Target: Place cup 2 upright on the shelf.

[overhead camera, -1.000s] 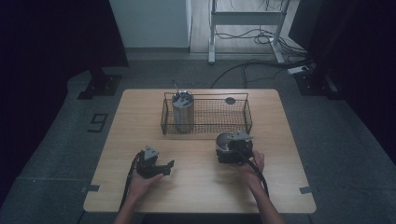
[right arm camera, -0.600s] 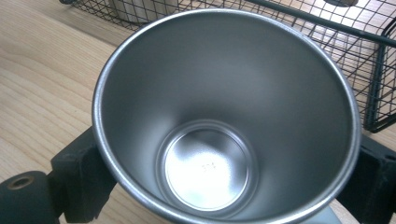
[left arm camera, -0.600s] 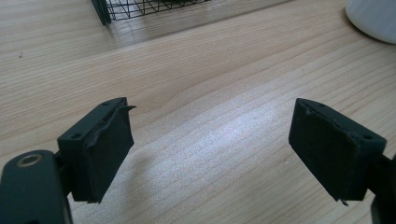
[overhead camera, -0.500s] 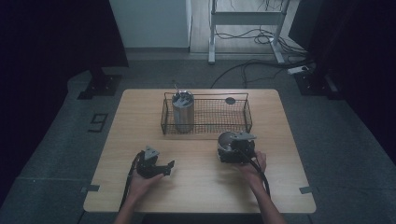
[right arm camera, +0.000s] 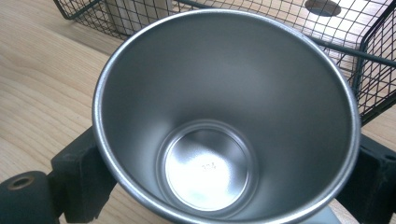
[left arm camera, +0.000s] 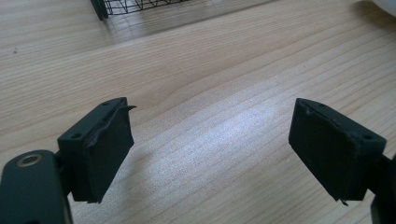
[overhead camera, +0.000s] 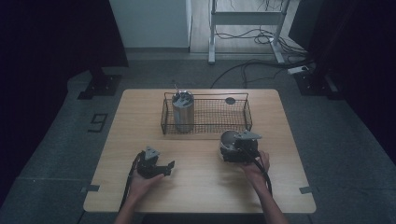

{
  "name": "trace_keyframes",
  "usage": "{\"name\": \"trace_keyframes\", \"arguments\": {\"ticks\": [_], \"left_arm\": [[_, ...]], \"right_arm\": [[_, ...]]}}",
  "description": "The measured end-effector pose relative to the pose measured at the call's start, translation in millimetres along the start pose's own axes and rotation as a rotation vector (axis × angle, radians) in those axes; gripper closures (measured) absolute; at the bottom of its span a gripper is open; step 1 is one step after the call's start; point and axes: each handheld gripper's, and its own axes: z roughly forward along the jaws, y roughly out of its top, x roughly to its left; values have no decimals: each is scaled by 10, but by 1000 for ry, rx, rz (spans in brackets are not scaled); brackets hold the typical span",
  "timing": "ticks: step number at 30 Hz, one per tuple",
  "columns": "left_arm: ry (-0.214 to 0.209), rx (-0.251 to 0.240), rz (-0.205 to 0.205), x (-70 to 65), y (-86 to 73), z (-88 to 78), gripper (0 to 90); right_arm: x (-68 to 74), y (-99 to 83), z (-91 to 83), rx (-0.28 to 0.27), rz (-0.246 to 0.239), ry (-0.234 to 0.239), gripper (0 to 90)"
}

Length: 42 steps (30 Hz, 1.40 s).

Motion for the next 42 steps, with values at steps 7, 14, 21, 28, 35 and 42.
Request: {"name": "trace_keyframes", "arguments": {"ticks": [7, 14, 21, 28, 35, 42], "left_arm": [[1, -2, -4, 7, 1, -7, 135], [1, -2, -5, 10, -1, -8, 135], [2, 1, -2, 9, -2, -4, 135], [2, 4, -2, 14, -6, -1, 135], [2, 5, -3, 14, -9, 5, 135], [0, 8, -4, 14, -14, 14, 135]], "right_arm": [[12, 43, -67, -15, -8, 7, 80], [31, 93, -133, -33, -19, 20, 80], [41, 132, -175, -44, -20, 19, 80], [22, 178, -217, -57, -14, 17, 80], [1, 221, -253, -67, -12, 4, 80], [-7, 257, -272, -75, -6, -9, 80]]}}
